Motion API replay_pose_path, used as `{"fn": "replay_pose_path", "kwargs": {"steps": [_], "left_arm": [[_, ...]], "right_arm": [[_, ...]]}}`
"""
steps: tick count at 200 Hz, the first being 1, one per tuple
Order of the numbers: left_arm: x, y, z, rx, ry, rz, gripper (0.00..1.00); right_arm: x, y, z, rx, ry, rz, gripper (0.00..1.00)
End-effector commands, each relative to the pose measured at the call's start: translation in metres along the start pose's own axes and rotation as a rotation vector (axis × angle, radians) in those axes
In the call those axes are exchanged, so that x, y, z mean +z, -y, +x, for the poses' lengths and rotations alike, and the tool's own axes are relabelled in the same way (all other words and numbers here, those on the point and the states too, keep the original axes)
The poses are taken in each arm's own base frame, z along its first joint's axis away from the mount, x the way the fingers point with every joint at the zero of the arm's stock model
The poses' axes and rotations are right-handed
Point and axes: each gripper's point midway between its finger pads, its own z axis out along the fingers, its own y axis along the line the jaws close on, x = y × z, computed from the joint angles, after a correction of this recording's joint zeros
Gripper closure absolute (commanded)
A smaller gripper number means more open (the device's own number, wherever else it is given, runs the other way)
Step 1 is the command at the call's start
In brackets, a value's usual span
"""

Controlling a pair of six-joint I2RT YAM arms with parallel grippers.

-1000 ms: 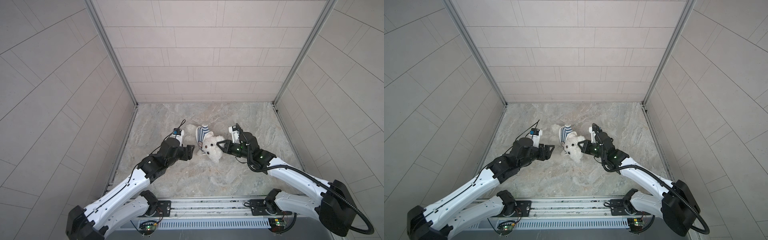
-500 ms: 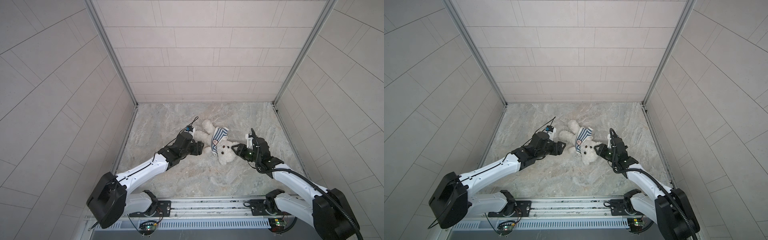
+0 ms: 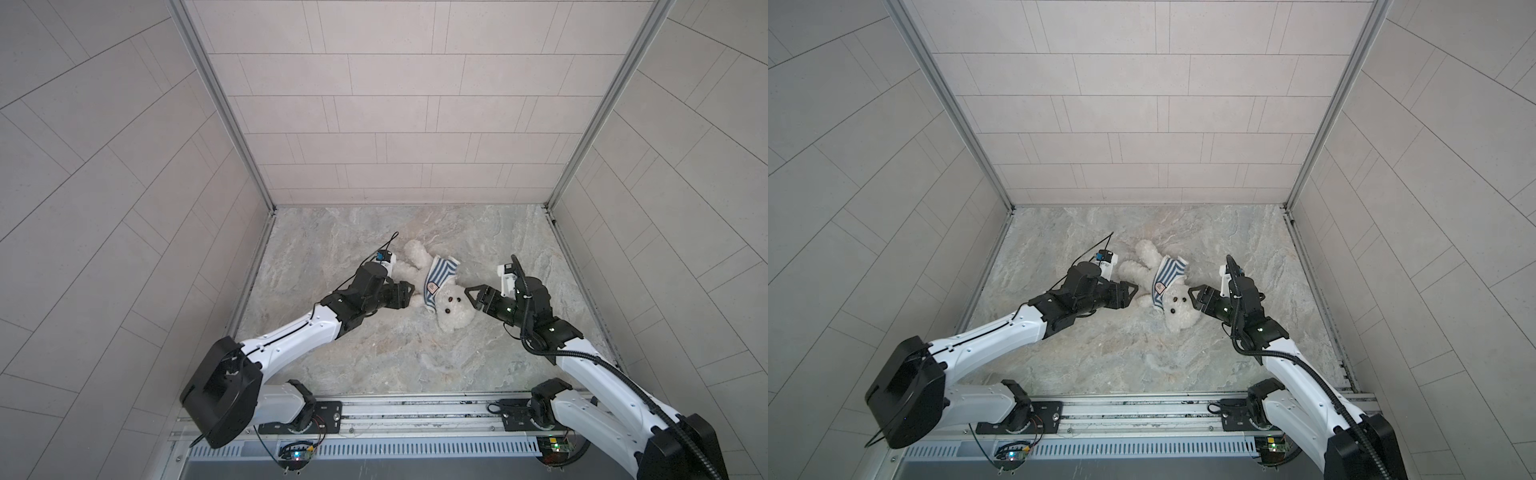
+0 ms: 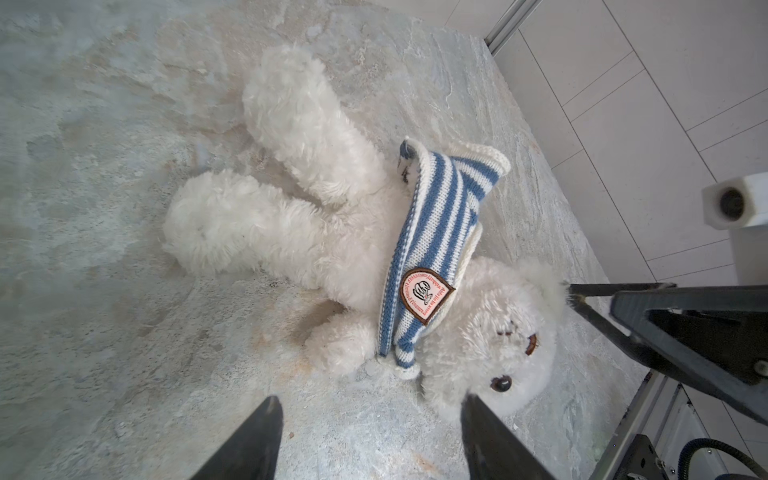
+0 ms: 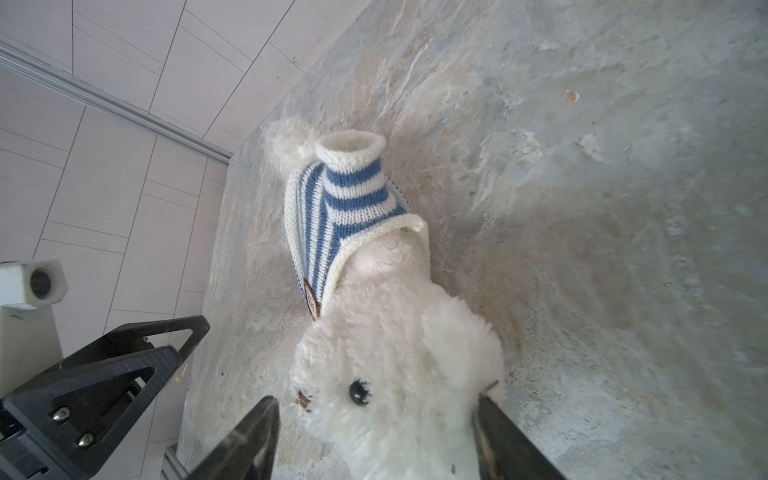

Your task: Dress the teddy bear

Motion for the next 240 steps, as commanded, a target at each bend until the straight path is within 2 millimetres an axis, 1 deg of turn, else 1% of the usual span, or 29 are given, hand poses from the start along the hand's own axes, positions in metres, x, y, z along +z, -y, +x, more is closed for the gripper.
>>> {"fn": "replay_pose_path", "kwargs": {"steps": [1,37,64,90,105,124,146,157,184,204,240], "left_arm": [[0.011,0.011,-0.003,-0.010,-0.011,0.050,0.29],[0.026,0.009,0.007,-0.026,-0.050,0.059,0.28],[0.037,0.012,0.011,-0.010,-0.073,0.066,0.27],[0.052,0.016,0.017,-0.023,-0.105,0.092,0.26],[0.061,0.018,0.024,-0.023,-0.132,0.112,0.26],[0.067,0.022,0.028,-0.028,-0.144,0.132,0.28],[0.069,0.023,0.031,-0.034,-0.146,0.140,0.31],[0.071,0.023,0.033,-0.038,-0.151,0.142,0.34],[0.073,0.023,0.036,-0.045,-0.157,0.148,0.36],[0.074,0.024,0.036,-0.049,-0.158,0.152,0.37],[0.075,0.027,0.033,-0.057,-0.155,0.165,0.39]], "right_arm": [[-0.008,0.013,0.007,-0.020,-0.011,0.059,0.24],[-0.019,0.026,0.025,-0.016,-0.032,0.082,0.23],[-0.025,0.026,0.038,-0.023,-0.046,0.061,0.23],[-0.017,0.020,0.058,-0.050,-0.107,-0.003,0.21],[-0.011,0.015,0.070,-0.107,-0.142,-0.023,0.20],[-0.002,0.011,0.082,-0.162,-0.178,-0.038,0.20],[0.006,0.008,0.084,-0.184,-0.164,-0.051,0.20],[0.009,0.013,0.083,-0.193,-0.155,-0.033,0.20],[0.014,0.023,0.078,-0.209,-0.110,0.002,0.20],[0.020,0.029,0.080,-0.225,-0.105,0.016,0.20],[0.031,0.027,0.083,-0.235,-0.121,-0.011,0.22]]}}
